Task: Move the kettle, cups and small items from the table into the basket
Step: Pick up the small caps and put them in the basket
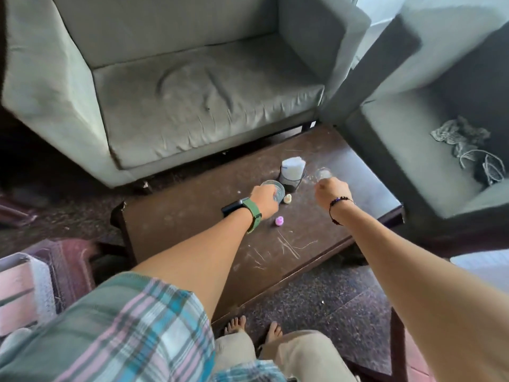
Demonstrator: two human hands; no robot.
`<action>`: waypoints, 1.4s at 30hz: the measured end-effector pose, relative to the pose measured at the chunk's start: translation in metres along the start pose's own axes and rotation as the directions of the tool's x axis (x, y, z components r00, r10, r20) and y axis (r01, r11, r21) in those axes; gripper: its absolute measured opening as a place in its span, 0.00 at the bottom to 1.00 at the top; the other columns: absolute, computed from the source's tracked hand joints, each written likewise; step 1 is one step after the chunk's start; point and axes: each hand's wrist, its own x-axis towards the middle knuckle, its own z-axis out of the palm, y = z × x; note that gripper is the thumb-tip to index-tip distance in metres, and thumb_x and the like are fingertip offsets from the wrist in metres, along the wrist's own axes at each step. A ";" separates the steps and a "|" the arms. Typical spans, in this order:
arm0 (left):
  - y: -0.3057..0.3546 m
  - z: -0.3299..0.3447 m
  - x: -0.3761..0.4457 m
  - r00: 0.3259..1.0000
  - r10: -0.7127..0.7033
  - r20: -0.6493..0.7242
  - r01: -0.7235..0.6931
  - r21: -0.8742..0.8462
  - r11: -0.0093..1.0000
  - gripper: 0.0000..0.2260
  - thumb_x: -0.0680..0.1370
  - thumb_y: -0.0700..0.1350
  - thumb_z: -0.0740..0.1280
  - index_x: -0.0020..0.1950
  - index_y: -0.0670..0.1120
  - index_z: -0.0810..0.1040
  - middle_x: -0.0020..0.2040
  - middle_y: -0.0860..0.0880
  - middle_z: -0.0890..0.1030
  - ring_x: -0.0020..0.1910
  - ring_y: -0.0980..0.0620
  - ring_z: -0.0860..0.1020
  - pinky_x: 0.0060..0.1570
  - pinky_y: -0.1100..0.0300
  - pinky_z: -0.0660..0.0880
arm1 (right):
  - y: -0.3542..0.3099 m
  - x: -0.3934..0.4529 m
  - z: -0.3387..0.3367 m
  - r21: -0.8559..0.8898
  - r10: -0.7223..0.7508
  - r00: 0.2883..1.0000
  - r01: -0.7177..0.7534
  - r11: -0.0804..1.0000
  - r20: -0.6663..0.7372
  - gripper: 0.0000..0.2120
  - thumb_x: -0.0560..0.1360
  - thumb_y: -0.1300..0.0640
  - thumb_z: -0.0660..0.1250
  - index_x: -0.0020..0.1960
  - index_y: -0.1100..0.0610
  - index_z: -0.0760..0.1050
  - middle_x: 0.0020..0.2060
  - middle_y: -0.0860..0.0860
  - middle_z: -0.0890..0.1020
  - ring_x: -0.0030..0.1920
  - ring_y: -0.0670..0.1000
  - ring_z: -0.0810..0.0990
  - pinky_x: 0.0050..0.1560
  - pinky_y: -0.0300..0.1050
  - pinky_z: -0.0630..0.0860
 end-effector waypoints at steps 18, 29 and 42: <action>-0.009 0.157 0.109 0.869 -0.482 -0.114 0.418 -0.352 0.837 0.13 0.76 0.33 0.60 0.60 0.34 0.72 0.63 0.37 0.73 0.63 0.41 0.70 0.56 0.60 0.60 | 0.053 0.154 0.100 -0.156 -0.284 0.881 0.364 0.918 0.378 0.21 0.73 0.68 0.55 0.64 0.58 0.72 0.58 0.61 0.79 0.59 0.62 0.76 0.53 0.49 0.73; -0.034 0.205 0.162 0.807 -0.576 -0.132 0.509 -0.339 0.791 0.15 0.76 0.39 0.64 0.62 0.38 0.70 0.63 0.39 0.71 0.63 0.40 0.70 0.61 0.53 0.65 | 0.056 0.194 0.157 -0.135 -0.309 0.866 0.387 0.912 0.392 0.24 0.75 0.67 0.60 0.70 0.56 0.65 0.65 0.60 0.72 0.63 0.61 0.72 0.61 0.49 0.69; -0.037 0.219 0.174 0.787 -0.573 -0.229 0.478 -0.361 0.801 0.12 0.76 0.40 0.65 0.59 0.39 0.71 0.61 0.41 0.71 0.59 0.43 0.73 0.55 0.56 0.70 | 0.059 0.201 0.184 -0.162 -0.362 0.866 0.435 0.886 0.346 0.16 0.76 0.65 0.58 0.62 0.60 0.72 0.60 0.61 0.74 0.59 0.63 0.73 0.55 0.50 0.70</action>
